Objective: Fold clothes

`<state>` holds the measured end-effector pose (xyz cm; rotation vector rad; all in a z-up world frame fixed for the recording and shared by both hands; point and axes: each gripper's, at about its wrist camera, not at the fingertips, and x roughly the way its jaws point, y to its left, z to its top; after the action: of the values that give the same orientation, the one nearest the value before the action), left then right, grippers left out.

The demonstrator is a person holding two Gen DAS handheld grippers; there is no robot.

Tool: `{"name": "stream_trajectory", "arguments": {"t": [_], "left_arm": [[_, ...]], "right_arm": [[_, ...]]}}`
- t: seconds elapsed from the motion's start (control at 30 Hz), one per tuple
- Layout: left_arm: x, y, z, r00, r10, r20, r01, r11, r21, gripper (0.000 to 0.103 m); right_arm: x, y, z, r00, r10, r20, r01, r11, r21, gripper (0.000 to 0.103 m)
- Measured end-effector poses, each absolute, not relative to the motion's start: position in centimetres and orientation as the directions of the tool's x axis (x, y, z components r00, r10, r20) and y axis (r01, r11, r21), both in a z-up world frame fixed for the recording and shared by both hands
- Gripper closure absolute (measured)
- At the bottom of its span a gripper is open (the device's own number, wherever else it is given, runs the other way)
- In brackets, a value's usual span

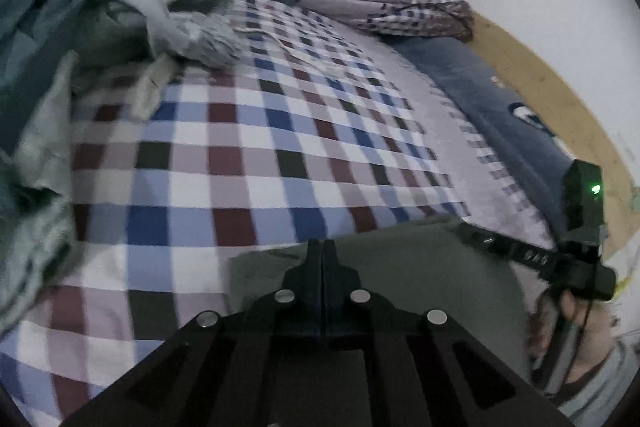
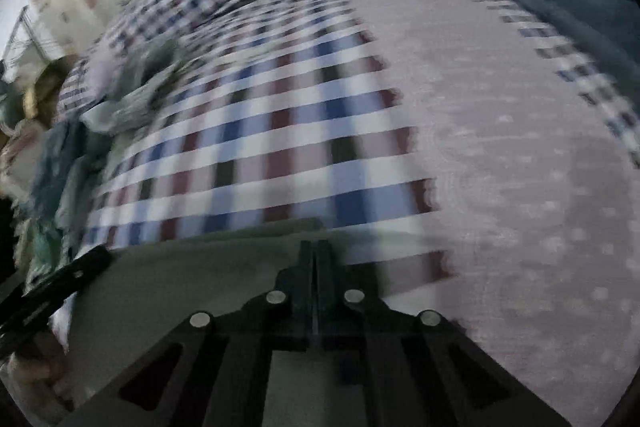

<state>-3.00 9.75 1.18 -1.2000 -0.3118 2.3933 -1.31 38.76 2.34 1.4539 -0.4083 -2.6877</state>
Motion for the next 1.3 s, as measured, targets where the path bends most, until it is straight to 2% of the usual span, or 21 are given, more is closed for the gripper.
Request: {"name": "stream_trajectory", "arguments": {"t": [0.13,0.2,0.4,0.5,0.63,0.77,0.87,0.97,1.0,1.17,1.3], "left_arm": [[-2.7,9.3,2.3,-0.542,0.472,-0.696,-0.281,-0.882,-0.379,0.102],[-2.3,8.9,3.0,-0.540,0.492,-0.683,-0.289,-0.870,-0.399,0.102],[0.6,10.6,4.8,-0.427,0.669,-0.608,-0.405,-0.743,-0.533,0.102],[2.2,11.7,5.0,-0.371,0.704,-0.606,-0.432,-0.708,-0.558,0.102],[4.7,13.1,3.5,-0.320,0.677,-0.663,-0.469,-0.721,-0.509,0.102],[6.1,12.4,3.6,-0.409,0.593,-0.693,-0.444,-0.793,-0.417,0.102],[7.1,11.9,3.7,-0.472,0.526,-0.708,-0.416,-0.841,-0.347,0.102],[8.1,10.3,4.2,-0.504,0.488,-0.713,-0.360,-0.869,-0.340,0.102],[8.7,10.0,4.3,-0.501,0.495,-0.710,-0.357,-0.865,-0.351,0.102],[13.3,11.4,4.9,-0.418,0.624,-0.660,-0.463,-0.771,-0.437,0.101],[16.2,14.9,4.0,-0.343,0.650,-0.678,-0.544,-0.726,-0.421,0.101]], "right_arm": [[-0.3,39.8,4.4,-0.600,-0.202,-0.774,-0.062,-0.953,0.296,0.100],[0.5,39.3,5.4,-0.614,-0.262,-0.744,-0.009,-0.941,0.338,0.099],[4.4,34.9,6.0,-0.570,-0.424,-0.704,0.156,-0.897,0.414,0.099],[6.1,33.0,5.7,-0.542,-0.449,-0.710,0.202,-0.890,0.408,0.099],[7.4,32.3,4.5,-0.509,-0.453,-0.732,0.211,-0.890,0.404,0.099],[8.5,33.7,3.2,-0.509,-0.399,-0.763,0.160,-0.915,0.372,0.103],[9.5,36.2,3.5,-0.548,-0.328,-0.770,0.074,-0.935,0.347,0.103],[11.3,37.5,4.2,-0.577,-0.226,-0.785,0.000,-0.961,0.277,0.103],[11.9,37.5,4.4,-0.580,-0.222,-0.783,-0.006,-0.961,0.277,0.099],[16.3,35.7,5.6,-0.595,-0.310,-0.742,0.074,-0.940,0.334,0.099],[18.7,32.0,4.8,-0.554,-0.383,-0.739,0.175,-0.921,0.347,0.099]]}}
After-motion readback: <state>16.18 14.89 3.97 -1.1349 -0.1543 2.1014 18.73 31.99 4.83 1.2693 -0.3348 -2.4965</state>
